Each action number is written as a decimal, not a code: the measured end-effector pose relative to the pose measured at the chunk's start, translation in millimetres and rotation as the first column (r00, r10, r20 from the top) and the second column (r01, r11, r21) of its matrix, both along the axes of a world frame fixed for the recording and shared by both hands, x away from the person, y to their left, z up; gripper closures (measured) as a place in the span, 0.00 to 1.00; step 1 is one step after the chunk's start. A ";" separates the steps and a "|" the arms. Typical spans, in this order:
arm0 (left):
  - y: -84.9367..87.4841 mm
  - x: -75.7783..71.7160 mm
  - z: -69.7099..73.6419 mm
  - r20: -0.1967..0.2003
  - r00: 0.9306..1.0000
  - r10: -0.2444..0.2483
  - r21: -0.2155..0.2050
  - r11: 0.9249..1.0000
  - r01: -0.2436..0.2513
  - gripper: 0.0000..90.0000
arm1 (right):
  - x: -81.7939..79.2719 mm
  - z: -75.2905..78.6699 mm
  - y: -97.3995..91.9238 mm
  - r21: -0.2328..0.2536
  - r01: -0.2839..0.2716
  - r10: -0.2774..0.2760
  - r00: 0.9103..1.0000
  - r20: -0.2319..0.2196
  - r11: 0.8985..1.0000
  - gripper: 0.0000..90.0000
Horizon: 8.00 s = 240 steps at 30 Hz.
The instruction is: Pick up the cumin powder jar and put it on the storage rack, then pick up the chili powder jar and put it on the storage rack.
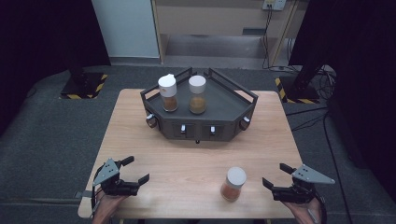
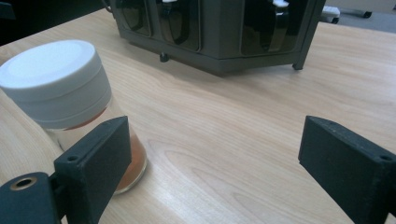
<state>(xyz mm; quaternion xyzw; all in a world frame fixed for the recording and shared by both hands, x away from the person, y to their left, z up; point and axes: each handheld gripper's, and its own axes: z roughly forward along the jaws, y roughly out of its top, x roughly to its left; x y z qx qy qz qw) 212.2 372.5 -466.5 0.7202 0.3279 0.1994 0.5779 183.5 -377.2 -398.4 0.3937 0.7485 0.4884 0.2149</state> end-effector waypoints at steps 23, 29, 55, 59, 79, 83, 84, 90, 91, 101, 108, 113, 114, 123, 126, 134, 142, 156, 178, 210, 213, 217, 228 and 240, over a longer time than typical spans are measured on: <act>0.8 1.3 -1.2 0.011 1.000 -0.017 -0.007 1.000 0.017 0.03 | -5.1 -17.3 -7.4 0.028 -0.017 0.016 0.999 0.037 0.999 0.11; 1.2 1.1 -1.4 0.011 1.000 -0.016 -0.009 1.000 0.016 0.03 | -4.1 -17.2 -6.7 0.025 -0.020 0.019 0.999 0.032 0.999 0.11; 4.1 -0.3 -2.8 0.008 1.000 -0.003 -0.024 1.000 0.004 0.03 | -8.8 8.1 -9.1 0.093 -0.068 0.058 0.993 0.104 0.993 0.09; 3.1 -0.4 -2.0 0.007 1.000 -0.002 -0.019 1.000 0.002 0.03 | -5.1 19.3 -7.4 0.095 -0.102 0.092 0.990 0.103 0.990 0.08; 2.3 -0.3 -1.7 0.005 1.000 -0.002 -0.015 1.000 0.003 0.03 | 15.8 49.4 24.3 0.021 -0.252 0.249 0.964 0.091 0.967 0.08; 2.4 -0.3 -1.7 0.005 1.000 -0.003 -0.015 1.000 0.003 0.03 | 22.3 47.8 32.2 0.011 -0.277 0.275 0.959 0.069 0.961 0.08; 2.1 -0.2 -1.7 0.005 1.000 -0.003 -0.014 1.000 0.003 0.03 | 23.3 47.1 33.5 0.011 -0.281 0.279 0.958 0.066 0.960 0.08; 2.7 -0.7 -1.6 0.005 1.000 0.000 -0.015 1.000 0.000 0.03 | 33.1 40.8 45.6 0.007 -0.314 0.313 0.949 0.034 0.949 0.09; 2.7 -0.8 -1.5 0.005 1.000 0.000 -0.015 1.000 0.000 0.03 | 34.9 39.3 48.2 0.005 -0.321 0.320 0.947 0.030 0.947 0.09; 1.7 -0.9 -1.2 0.007 1.000 0.001 -0.012 1.000 -0.001 0.03 | 44.7 28.3 60.4 -0.005 -0.337 0.337 0.941 -0.007 0.941 0.09; 2.2 -0.9 -1.3 0.006 1.000 0.000 -0.012 1.000 0.000 0.03 | 50.0 16.6 62.8 0.006 -0.338 0.338 0.941 -0.030 0.941 0.12; 1.6 -1.1 -0.8 0.006 1.000 -0.001 -0.008 1.000 0.001 0.03 | 51.9 11.0 64.3 -0.008 -0.346 0.345 0.938 -0.038 0.938 0.20; 1.6 -1.1 -0.7 0.006 1.000 0.000 -0.008 1.000 0.000 0.03 | 52.4 9.9 64.1 -0.007 -0.350 0.349 0.936 -0.039 0.937 0.21; 1.7 -1.1 -0.9 0.006 1.000 0.001 -0.008 1.000 -0.001 0.03 | 50.5 3.1 65.1 -0.036 -0.358 0.357 0.934 -0.022 0.933 0.37; 1.8 -1.1 -0.9 0.006 1.000 0.001 -0.008 1.000 -0.001 0.03 | 50.4 5.5 67.7 -0.049 -0.362 0.361 0.932 -0.022 0.931 0.37; 2.0 -1.3 -1.0 0.007 1.000 0.001 -0.010 1.000 -0.001 0.03 | 55.9 11.2 70.4 -0.042 -0.364 0.363 0.931 -0.041 0.930 0.37; 2.2 -1.3 -1.0 0.007 1.000 0.001 -0.010 1.000 -0.001 0.03 | 60.8 25.8 71.6 -0.033 -0.360 0.359 0.933 -0.033 0.932 0.37; 2.1 -1.0 -1.0 0.007 1.000 -0.001 -0.010 1.000 0.001 0.03 | 76.5 60.9 78.5 -0.036 -0.351 0.351 0.936 -0.028 0.935 0.37; 2.5 -0.8 -1.3 0.006 1.000 -0.002 -0.013 1.000 0.002 0.03 | 109.6 120.9 89.1 -0.004 -0.286 0.285 0.957 -0.058 0.958 0.37; 2.8 -0.5 -1.5 0.001 1.000 -0.001 -0.016 1.000 0.001 0.03 | 173.7 187.5 116.4 -0.043 -0.146 0.145 0.989 -0.020 0.988 0.37; 2.9 -0.5 -1.6 0.001 1.000 0.000 -0.017 1.000 0.000 0.03 | 179.5 190.3 119.3 -0.046 -0.131 0.130 0.991 -0.025 0.990 0.37; 3.1 -0.5 -1.7 0.001 1.000 0.000 -0.018 1.000 0.000 0.03 | 188.0 192.9 125.2 -0.052 -0.100 0.100 0.995 -0.016 0.994 0.37; 3.4 -0.7 -1.8 0.001 1.000 0.001 -0.019 1.000 -0.001 0.03 | 212.4 194.7 138.9 -0.067 -0.052 0.051 0.999 -0.017 0.996 0.37; 4.1 -0.8 -2.5 0.002 1.000 0.002 -0.024 1.000 -0.002 0.03 | 237.3 176.5 151.3 -0.084 0.019 -0.021 1.000 -0.020 0.996 0.37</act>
